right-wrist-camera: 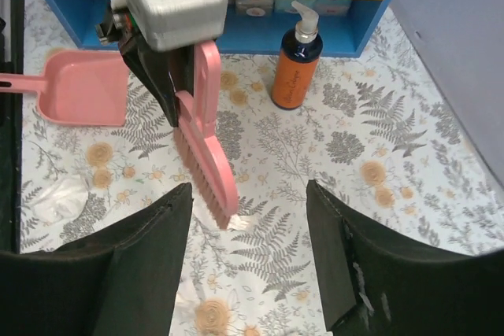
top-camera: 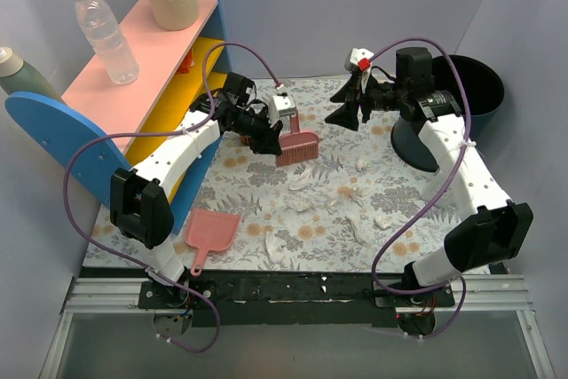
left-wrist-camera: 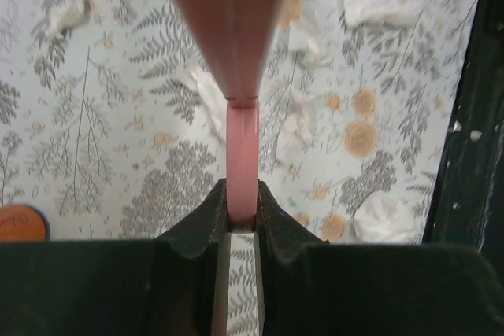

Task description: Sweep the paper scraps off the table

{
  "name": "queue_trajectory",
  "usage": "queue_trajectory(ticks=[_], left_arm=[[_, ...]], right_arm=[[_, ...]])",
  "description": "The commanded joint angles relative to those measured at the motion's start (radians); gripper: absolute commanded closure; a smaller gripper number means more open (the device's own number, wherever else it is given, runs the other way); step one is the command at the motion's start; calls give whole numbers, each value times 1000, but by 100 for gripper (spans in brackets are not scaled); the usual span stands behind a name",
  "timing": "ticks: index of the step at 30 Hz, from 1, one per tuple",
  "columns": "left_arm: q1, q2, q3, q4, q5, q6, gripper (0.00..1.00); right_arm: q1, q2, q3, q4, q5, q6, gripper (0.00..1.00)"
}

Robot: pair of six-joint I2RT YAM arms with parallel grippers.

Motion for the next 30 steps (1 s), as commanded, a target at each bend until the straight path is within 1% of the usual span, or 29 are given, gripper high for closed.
queue_trajectory(ticks=[1,4,7,13,18,20,21,24,26,27,28,29,30], left_arm=[[-9,-26,23,-165,-112,202,100],[-28,-35,5,-142,-136,215,100],[-37,-29,6,-129,-127,204,100],[-54,-41,-7,-109,-115,215,100],[-54,-52,0,-100,-115,201,100],[-54,-60,-1,-89,-117,192,100],[-54,-61,-3,-83,-120,189,100],[-54,-63,-1,-63,-121,157,100],[-54,-64,5,-33,-114,118,78],[-52,-69,2,-19,-111,59,71],[-52,-83,-19,-2,-88,32,65],[-51,-99,-44,53,-75,6,56],[-51,-116,-69,90,-62,-52,54]], right_arm=[[11,28,96,-151,-16,-202,39],[29,54,118,-152,-51,-180,44],[78,62,110,-134,-31,-170,48],[143,105,124,-91,-40,-118,53],[166,131,127,-36,-71,-15,61],[170,133,109,-10,-79,4,72],[170,130,103,-2,-79,25,84],[170,120,72,24,-79,48,99],[166,104,55,38,-79,66,99],[160,96,38,59,-82,77,99],[151,90,29,81,-100,135,99],[123,76,20,107,-120,173,99],[105,71,-9,184,-147,226,99]])
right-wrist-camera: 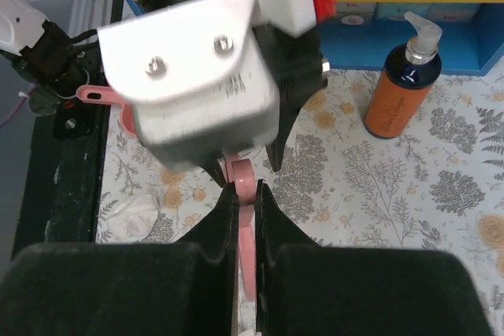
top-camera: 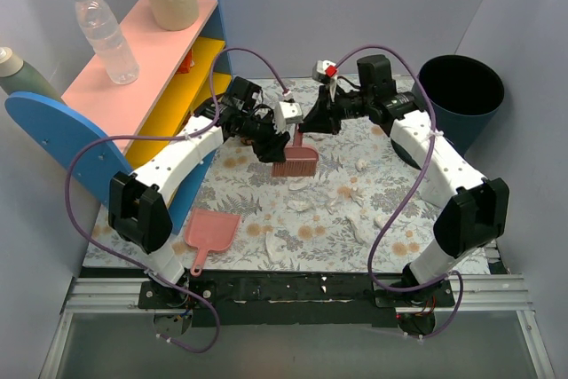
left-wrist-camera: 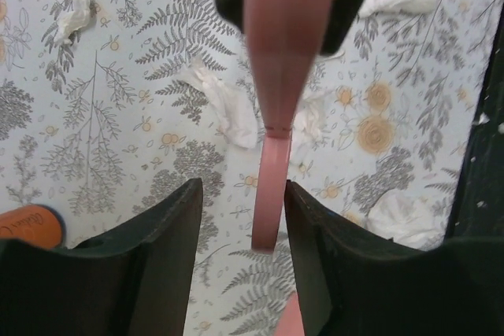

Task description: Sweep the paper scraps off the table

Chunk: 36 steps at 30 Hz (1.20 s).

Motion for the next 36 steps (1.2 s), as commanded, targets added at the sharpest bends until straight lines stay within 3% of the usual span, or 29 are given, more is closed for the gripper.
queue_trajectory(ticks=[1,5,11,14,18,20,23,24,27,30,31,32,33,36], left_arm=[[1,-141,-76,173,81,-172,52],[1,-160,-149,279,167,-235,48],[3,-106,-119,271,202,-249,49],[4,-82,-100,284,239,-276,55],[3,-48,-76,276,265,-278,75],[4,-45,-70,273,270,-275,90],[6,-48,-71,262,256,-263,100],[6,-48,-70,259,246,-247,100],[6,-51,-56,189,206,-179,100],[6,-14,8,5,152,-16,100],[6,-5,22,-79,126,80,100],[6,7,36,-109,102,114,100],[6,7,41,-124,48,144,100],[6,-13,21,-135,-21,236,100]], right_arm=[[-66,-69,-68,212,-159,281,99],[-131,-75,-117,359,-328,422,99],[-188,-74,-123,484,-365,540,99],[-198,-74,-130,517,-362,578,99],[-206,-77,-146,530,-351,586,99],[-211,-83,-165,535,-345,588,99],[-221,-101,-214,518,-278,572,96],[-226,-104,-212,450,-243,545,55],[-270,-120,-193,330,-190,405,20],[-312,-118,-134,126,-186,170,15],[-315,-117,-81,-23,-173,82,15],[-314,-114,-49,-124,-160,-11,15],[-309,-109,-27,-197,-120,-216,16],[-274,-107,22,-411,-26,-464,17]])
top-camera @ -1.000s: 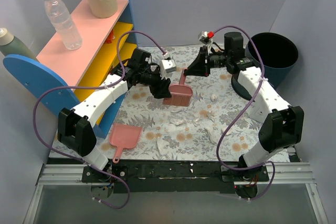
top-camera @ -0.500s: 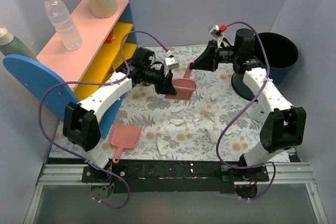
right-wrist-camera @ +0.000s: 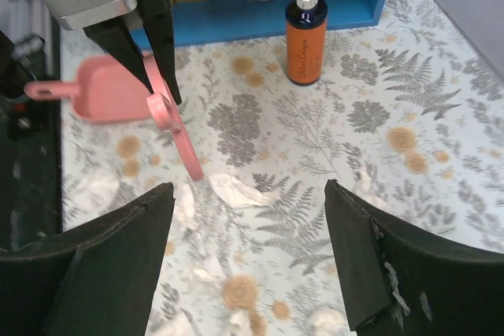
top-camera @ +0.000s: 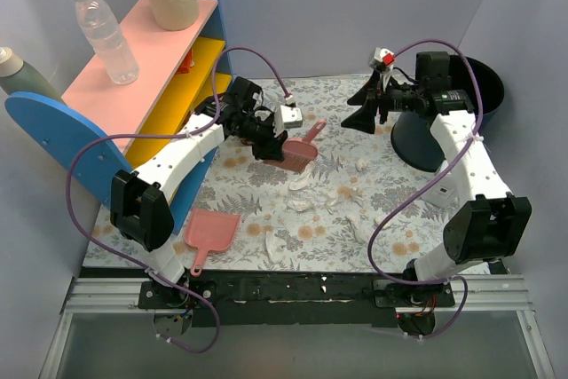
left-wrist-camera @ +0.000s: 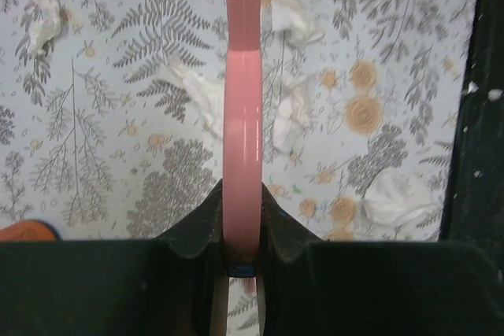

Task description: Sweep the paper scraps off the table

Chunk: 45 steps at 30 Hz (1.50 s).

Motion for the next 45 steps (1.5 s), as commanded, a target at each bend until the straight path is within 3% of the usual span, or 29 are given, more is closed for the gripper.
queue_trajectory(ticks=[1,5,17,27,34,45], left_arm=[[3,-21,11,-113,-126,214,100],[3,0,37,-133,-137,243,100],[-17,38,88,-134,-118,204,100],[-17,3,62,-84,-108,133,100],[-17,6,52,-59,-75,95,100],[-17,8,60,-53,-60,79,100]], right_arm=[[56,-22,100,-416,127,-521,18],[90,-19,102,-486,159,-574,21],[283,20,89,-328,215,-431,26],[306,79,106,-277,141,-362,43],[310,76,45,-160,57,-187,52],[310,56,11,-176,106,-219,62]])
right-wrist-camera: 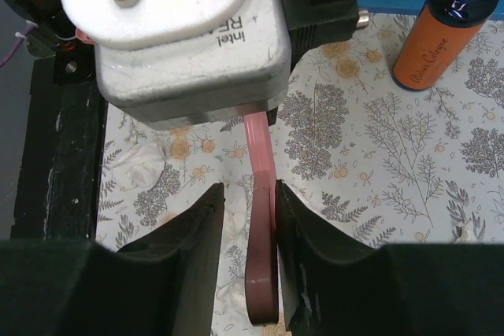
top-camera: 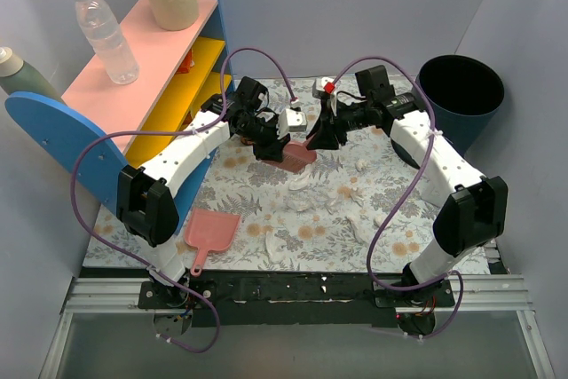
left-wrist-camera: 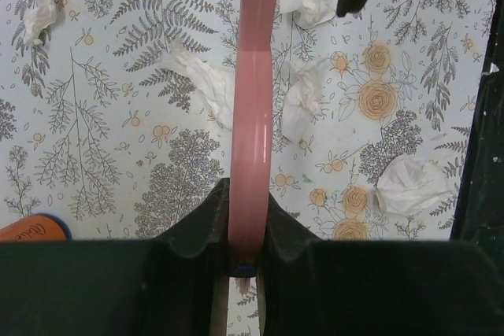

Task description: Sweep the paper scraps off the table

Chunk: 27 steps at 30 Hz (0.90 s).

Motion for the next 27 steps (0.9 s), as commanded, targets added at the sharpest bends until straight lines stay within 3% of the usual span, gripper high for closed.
queue_trajectory(ticks=[1,11,14,16,17,18,21,24,25,27], left_arm=[[-3,-42,10,39,38,-15,100],[-1,-45,10,34,40,-19,100],[-1,-48,6,39,33,-25,100],[-1,-51,0,60,23,-56,100],[-3,-53,-5,71,3,-70,97],[-1,-54,-11,79,-12,-85,78],[-3,-74,-43,127,-88,-157,57],[-3,-134,-126,166,-188,-240,46],[-3,-155,-156,160,-203,-252,37],[-3,-215,-244,113,-247,-258,34]], right_arm=[[6,-32,-29,6,-10,-3,61],[6,-40,-45,6,2,-14,66],[6,-43,-45,12,0,-1,77],[6,-46,-52,29,11,11,96],[5,-50,-55,35,17,18,99],[6,-55,-58,41,42,38,99],[3,-84,-80,80,171,115,99],[-12,-139,-135,120,293,182,99],[-26,-153,-155,129,318,202,99],[-41,-203,-216,144,365,239,99]])
